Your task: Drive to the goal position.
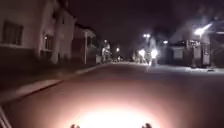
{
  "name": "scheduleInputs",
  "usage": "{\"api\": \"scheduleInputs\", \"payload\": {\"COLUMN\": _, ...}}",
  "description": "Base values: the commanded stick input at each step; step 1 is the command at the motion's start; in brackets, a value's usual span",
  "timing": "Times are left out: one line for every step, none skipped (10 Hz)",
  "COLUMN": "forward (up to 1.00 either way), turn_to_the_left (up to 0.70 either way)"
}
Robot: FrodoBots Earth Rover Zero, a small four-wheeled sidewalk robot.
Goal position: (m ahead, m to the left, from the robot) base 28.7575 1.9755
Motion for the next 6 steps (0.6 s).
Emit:
{"api": "scheduleInputs", "payload": {"forward": 1.0, "turn_to_the_left": 0.0}}
{"api": "scheduleInputs", "payload": {"forward": 1.0, "turn_to_the_left": 0.0}}
{"api": "scheduleInputs", "payload": {"forward": 1.0, "turn_to_the_left": 0.0}}
{"api": "scheduleInputs", "payload": {"forward": 1.0, "turn_to_the_left": 0.0}}
{"api": "scheduleInputs", "payload": {"forward": 1.0, "turn_to_the_left": 0.0}}
{"api": "scheduleInputs", "payload": {"forward": 1.0, "turn_to_the_left": 0.0}}
